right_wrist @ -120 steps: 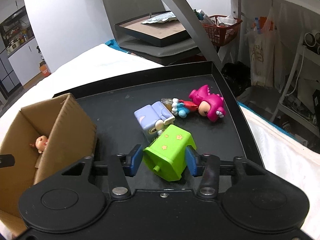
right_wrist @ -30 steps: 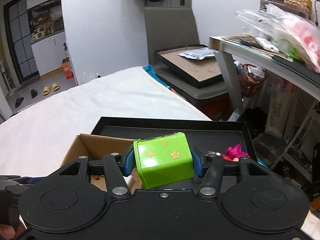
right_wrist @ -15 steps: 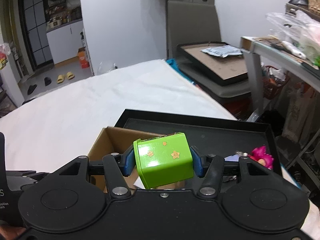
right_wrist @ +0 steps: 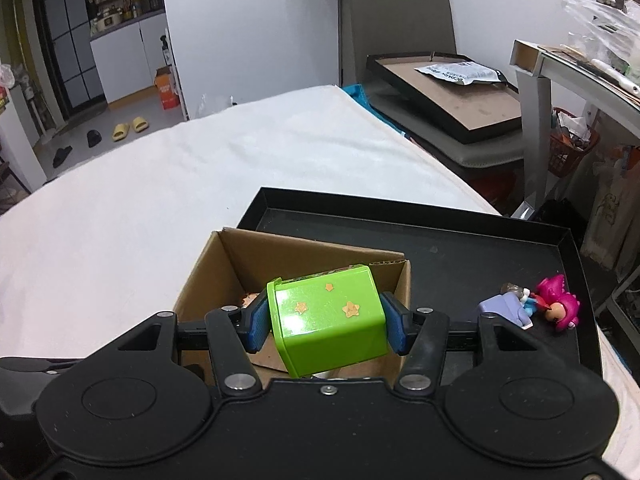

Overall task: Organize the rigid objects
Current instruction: 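Carry the green cube into the cardboard box with the right gripper and release, then move the right gripper to the lavender toy block and grasp it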

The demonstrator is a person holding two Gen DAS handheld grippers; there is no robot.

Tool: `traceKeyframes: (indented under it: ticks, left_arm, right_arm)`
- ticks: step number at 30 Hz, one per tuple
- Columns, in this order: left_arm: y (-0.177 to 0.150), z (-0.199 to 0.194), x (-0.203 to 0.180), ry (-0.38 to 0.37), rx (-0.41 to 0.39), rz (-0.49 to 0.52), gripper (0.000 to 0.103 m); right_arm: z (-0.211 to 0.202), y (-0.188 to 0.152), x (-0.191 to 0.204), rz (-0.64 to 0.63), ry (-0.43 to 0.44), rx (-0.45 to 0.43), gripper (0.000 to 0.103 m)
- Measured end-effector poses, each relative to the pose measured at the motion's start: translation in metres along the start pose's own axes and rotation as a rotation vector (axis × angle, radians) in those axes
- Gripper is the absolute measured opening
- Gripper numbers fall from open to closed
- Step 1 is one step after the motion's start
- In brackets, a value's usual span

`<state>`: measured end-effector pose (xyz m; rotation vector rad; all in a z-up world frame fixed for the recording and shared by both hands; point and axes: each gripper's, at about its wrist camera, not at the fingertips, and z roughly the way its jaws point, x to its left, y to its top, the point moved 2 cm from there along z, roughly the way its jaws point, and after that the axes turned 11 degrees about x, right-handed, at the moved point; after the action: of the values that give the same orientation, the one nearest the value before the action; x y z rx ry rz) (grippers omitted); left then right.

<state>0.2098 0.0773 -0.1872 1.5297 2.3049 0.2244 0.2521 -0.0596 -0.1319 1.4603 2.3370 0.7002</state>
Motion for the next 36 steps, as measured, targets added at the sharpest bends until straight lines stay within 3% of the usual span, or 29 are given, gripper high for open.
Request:
traceKeyframes:
  ticks: [11,25,36]
  left_arm:
    - [-0.001,-0.004,0.001,0.006,-0.018,0.008,0.014]
    - [-0.002,-0.011,-0.007,0.078,-0.042,0.038,0.014]
    - [-0.007,-0.018,-0.022,0.132,-0.063,0.083,0.031]
  right_arm:
    - [0.008,0.009,0.004,-0.061,-0.121,-0.031,0.059]
    - [-0.014,-0.009,-0.031,0.009,-0.130,-0.051,0.060]
    - [-0.018,-0.028,-0.074,0.059,-0.124,-0.056,0.062]
